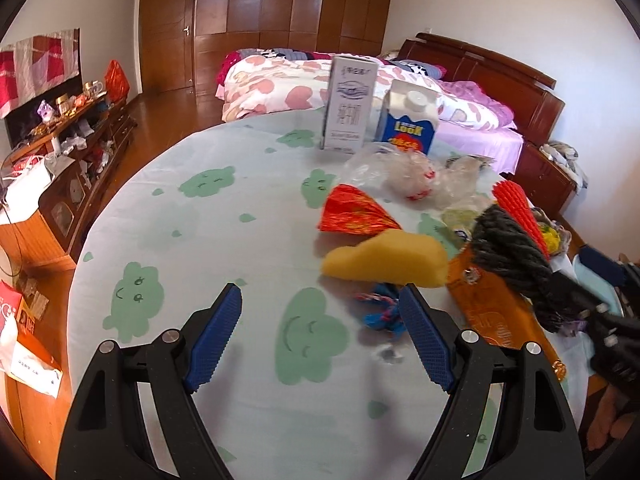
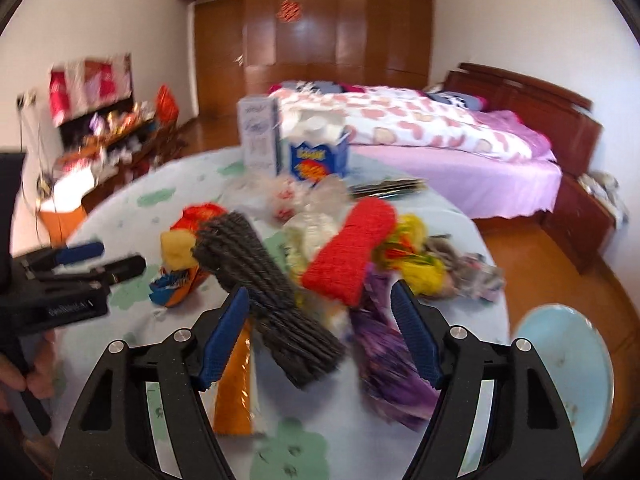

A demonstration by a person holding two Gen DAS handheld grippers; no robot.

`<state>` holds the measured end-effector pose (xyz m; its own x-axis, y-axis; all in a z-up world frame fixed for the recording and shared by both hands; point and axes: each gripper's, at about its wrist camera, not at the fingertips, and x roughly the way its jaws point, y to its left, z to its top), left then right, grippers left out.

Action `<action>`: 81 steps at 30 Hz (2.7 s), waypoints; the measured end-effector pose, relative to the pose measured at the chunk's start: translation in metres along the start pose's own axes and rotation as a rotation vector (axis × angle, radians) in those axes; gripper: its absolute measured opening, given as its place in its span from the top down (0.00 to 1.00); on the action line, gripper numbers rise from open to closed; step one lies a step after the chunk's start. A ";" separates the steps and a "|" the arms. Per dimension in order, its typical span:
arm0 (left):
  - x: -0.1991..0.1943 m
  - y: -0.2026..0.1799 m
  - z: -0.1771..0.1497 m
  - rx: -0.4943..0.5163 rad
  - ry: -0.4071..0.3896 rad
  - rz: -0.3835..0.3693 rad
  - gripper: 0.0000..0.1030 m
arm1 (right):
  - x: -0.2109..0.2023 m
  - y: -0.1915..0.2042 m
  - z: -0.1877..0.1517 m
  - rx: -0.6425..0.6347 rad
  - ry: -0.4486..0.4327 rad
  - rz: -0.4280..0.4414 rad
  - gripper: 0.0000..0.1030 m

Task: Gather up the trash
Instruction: 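Grasp the black rope bundle with the right gripper while the left grasps the yellow sponge, then move rope and sponge over the blue bin and release both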

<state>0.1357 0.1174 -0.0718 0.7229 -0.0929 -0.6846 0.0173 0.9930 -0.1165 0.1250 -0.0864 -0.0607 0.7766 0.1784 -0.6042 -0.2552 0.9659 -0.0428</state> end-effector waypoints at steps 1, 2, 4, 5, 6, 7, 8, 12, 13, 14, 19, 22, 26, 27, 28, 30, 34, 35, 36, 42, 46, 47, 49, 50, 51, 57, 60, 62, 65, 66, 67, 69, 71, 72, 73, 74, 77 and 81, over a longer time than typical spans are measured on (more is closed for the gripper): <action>0.001 0.001 0.001 -0.001 0.000 -0.003 0.23 | 0.007 0.004 0.001 -0.021 0.021 0.006 0.33; 0.001 0.003 0.002 -0.001 -0.001 -0.003 0.23 | 0.013 0.008 0.002 -0.033 0.041 0.012 0.37; 0.003 0.006 0.002 0.001 -0.002 -0.004 0.23 | 0.024 0.009 0.002 -0.031 0.082 0.021 0.50; 0.004 0.007 0.003 0.000 0.000 -0.011 0.23 | 0.028 0.010 0.001 -0.024 0.092 0.032 0.63; 0.005 0.007 0.003 -0.001 0.003 -0.026 0.23 | 0.030 0.008 0.001 -0.013 0.102 0.046 0.68; 0.006 0.007 0.004 0.001 0.004 -0.035 0.23 | 0.032 0.007 0.000 0.004 0.110 0.061 0.69; 0.005 0.005 0.005 0.010 0.000 -0.043 0.23 | 0.032 0.005 -0.001 0.020 0.109 0.067 0.72; 0.000 -0.004 0.007 0.031 -0.019 -0.073 0.23 | 0.020 0.001 -0.002 0.061 0.071 0.083 0.74; -0.002 -0.007 0.009 0.032 -0.022 -0.085 0.23 | 0.014 -0.001 0.000 0.077 0.052 0.091 0.74; -0.002 -0.010 0.011 0.034 -0.025 -0.092 0.23 | 0.006 -0.003 0.002 0.092 0.026 0.095 0.74; 0.009 -0.032 0.023 0.047 -0.014 -0.112 0.25 | -0.024 -0.015 0.007 0.140 -0.059 0.036 0.74; 0.025 -0.041 0.029 0.016 0.027 -0.133 0.26 | -0.033 -0.024 0.003 0.173 -0.069 0.003 0.74; 0.044 -0.049 0.029 0.001 0.077 -0.093 0.40 | -0.041 -0.041 -0.006 0.230 -0.065 -0.021 0.74; 0.047 -0.048 0.027 -0.001 0.085 -0.076 0.46 | -0.042 -0.044 -0.009 0.241 -0.062 -0.026 0.74; 0.047 -0.046 0.026 -0.004 0.082 -0.068 0.49 | -0.043 -0.046 -0.010 0.245 -0.060 -0.027 0.74; 0.043 -0.039 0.023 -0.025 0.069 -0.072 0.53 | -0.046 -0.048 -0.014 0.252 -0.060 -0.031 0.74; 0.030 -0.026 0.022 -0.065 0.031 -0.081 0.57 | -0.052 -0.049 -0.018 0.250 -0.081 -0.050 0.74; 0.025 -0.023 0.023 -0.072 0.019 -0.081 0.57 | -0.056 -0.050 -0.019 0.255 -0.096 -0.057 0.74; 0.019 -0.022 0.023 -0.079 0.002 -0.080 0.57 | -0.058 -0.050 -0.020 0.258 -0.103 -0.061 0.74; -0.013 -0.042 0.024 -0.023 -0.078 -0.097 0.57 | -0.064 -0.059 -0.027 0.292 -0.103 -0.092 0.74; -0.029 -0.069 0.023 0.047 -0.103 -0.140 0.57 | -0.071 -0.070 -0.032 0.326 -0.085 -0.104 0.74; -0.032 -0.076 0.022 0.062 -0.104 -0.149 0.57 | -0.077 -0.075 -0.034 0.332 -0.089 -0.116 0.74; -0.039 -0.093 0.020 0.099 -0.111 -0.171 0.57 | -0.085 -0.082 -0.038 0.344 -0.091 -0.134 0.74; -0.042 -0.101 0.018 0.117 -0.113 -0.180 0.57 | -0.087 -0.085 -0.039 0.350 -0.091 -0.140 0.74; -0.043 -0.107 0.017 0.130 -0.113 -0.190 0.57 | -0.092 -0.091 -0.042 0.365 -0.093 -0.150 0.74; -0.050 -0.152 0.003 0.194 -0.084 -0.271 0.57 | -0.112 -0.122 -0.060 0.414 -0.086 -0.218 0.74; -0.053 -0.175 -0.003 0.233 -0.079 -0.302 0.57 | -0.124 -0.138 -0.067 0.441 -0.096 -0.249 0.74; -0.055 -0.189 -0.006 0.256 -0.077 -0.318 0.57 | -0.131 -0.150 -0.073 0.466 -0.105 -0.276 0.74; -0.056 -0.209 -0.009 0.283 -0.073 -0.351 0.57 | -0.137 -0.168 -0.080 0.504 -0.101 -0.310 0.74; -0.056 -0.215 -0.010 0.292 -0.071 -0.362 0.57 | -0.138 -0.171 -0.082 0.514 -0.097 -0.318 0.74; -0.055 -0.221 -0.010 0.300 -0.069 -0.368 0.57 | -0.139 -0.178 -0.085 0.529 -0.088 -0.331 0.74; -0.054 -0.232 -0.012 0.316 -0.066 -0.385 0.57 | -0.138 -0.186 -0.088 0.542 -0.072 -0.353 0.74; -0.052 -0.241 -0.015 0.328 -0.058 -0.400 0.57 | -0.138 -0.192 -0.091 0.550 -0.056 -0.376 0.74; -0.051 -0.247 -0.016 0.337 -0.055 -0.410 0.57 | -0.136 -0.196 -0.093 0.556 -0.043 -0.388 0.74; -0.051 -0.253 -0.018 0.347 -0.051 -0.421 0.57 | -0.135 -0.200 -0.095 0.563 -0.033 -0.396 0.74; -0.050 -0.259 -0.019 0.358 -0.049 -0.428 0.57 | -0.135 -0.202 -0.097 0.567 -0.028 -0.400 0.74; -0.049 -0.273 -0.022 0.384 -0.043 -0.439 0.57 | -0.131 -0.209 -0.102 0.578 -0.003 -0.408 0.73; -0.044 -0.294 -0.027 0.415 -0.022 -0.460 0.57 | -0.125 -0.217 -0.108 0.582 0.027 -0.414 0.73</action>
<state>0.0798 -0.1723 -0.0267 0.5913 -0.5208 -0.6157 0.5945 0.7974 -0.1034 0.0213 -0.3386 -0.0618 0.7268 -0.2222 -0.6499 0.4121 0.8981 0.1538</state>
